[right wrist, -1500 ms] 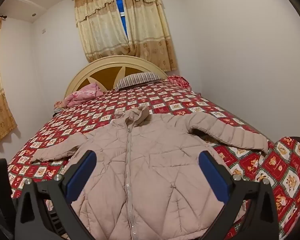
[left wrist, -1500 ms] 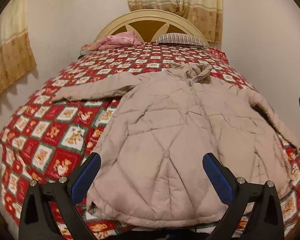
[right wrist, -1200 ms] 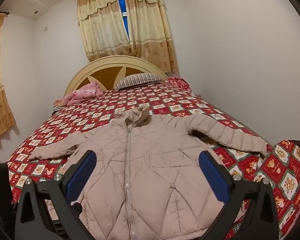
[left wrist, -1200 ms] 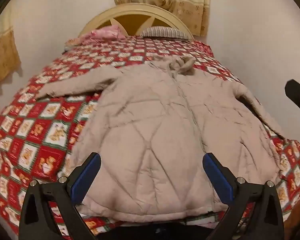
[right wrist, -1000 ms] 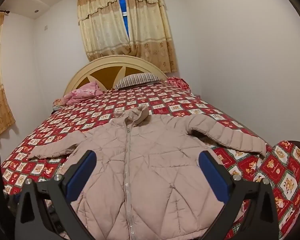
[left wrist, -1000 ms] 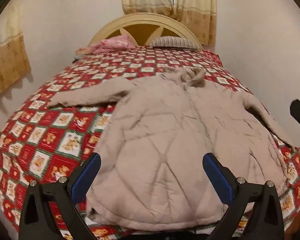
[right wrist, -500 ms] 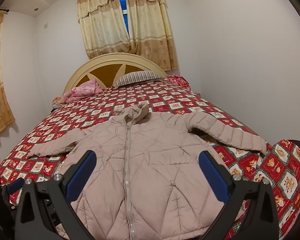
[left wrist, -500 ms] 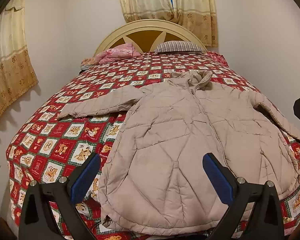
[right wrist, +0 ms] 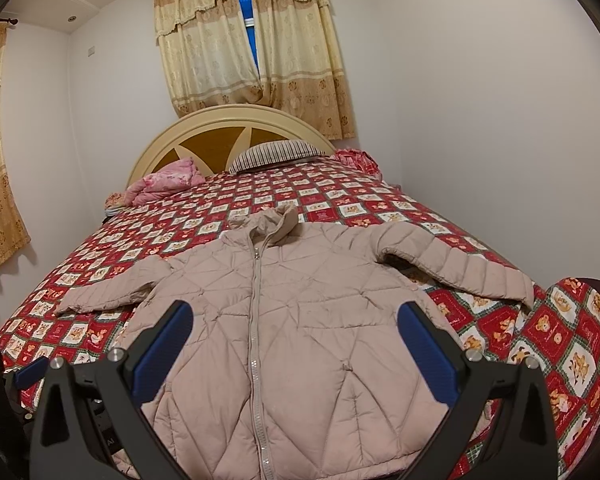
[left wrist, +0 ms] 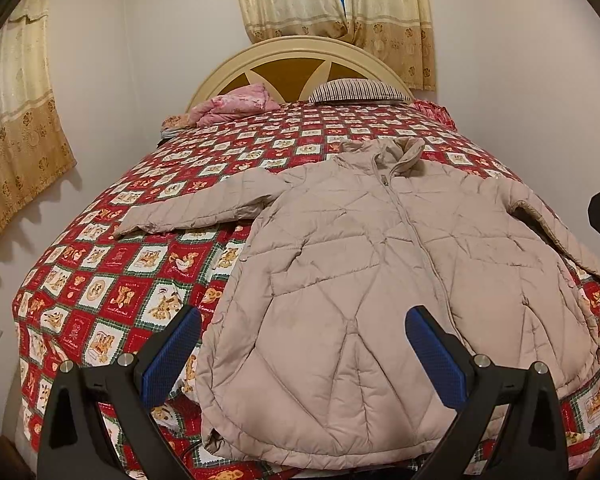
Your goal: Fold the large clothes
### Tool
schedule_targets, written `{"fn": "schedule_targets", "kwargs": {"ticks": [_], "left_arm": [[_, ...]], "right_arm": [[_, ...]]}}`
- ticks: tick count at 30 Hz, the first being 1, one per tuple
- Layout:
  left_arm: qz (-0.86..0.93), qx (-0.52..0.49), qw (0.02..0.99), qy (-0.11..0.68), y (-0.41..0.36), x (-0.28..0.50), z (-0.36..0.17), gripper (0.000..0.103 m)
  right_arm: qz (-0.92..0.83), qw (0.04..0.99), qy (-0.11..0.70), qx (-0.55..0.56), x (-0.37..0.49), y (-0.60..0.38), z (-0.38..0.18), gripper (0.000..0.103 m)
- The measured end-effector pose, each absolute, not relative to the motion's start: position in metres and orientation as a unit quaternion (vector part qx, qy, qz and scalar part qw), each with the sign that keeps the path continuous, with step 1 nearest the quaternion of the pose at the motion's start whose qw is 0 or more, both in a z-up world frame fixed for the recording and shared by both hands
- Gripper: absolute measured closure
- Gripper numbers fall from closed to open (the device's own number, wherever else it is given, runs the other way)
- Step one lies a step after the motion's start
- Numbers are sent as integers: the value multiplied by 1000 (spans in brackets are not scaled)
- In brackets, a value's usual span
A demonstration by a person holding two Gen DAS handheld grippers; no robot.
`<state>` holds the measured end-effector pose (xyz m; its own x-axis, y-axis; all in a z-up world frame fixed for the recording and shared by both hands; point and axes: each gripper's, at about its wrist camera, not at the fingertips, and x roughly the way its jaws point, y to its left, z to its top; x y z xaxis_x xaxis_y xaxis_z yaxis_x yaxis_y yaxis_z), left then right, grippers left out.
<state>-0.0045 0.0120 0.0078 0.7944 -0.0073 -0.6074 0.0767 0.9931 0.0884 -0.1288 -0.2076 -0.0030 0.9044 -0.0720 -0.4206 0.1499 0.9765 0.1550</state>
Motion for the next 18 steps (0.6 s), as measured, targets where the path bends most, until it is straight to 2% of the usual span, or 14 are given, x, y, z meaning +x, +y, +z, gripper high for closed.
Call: {"fn": "schedule_targets", "kwargs": {"ticks": [18], "left_arm": [[-21,53,943,329,9,-3,5,1]], "right_arm": [[-57,971,213,93,-130,-205,-5,0]]}}
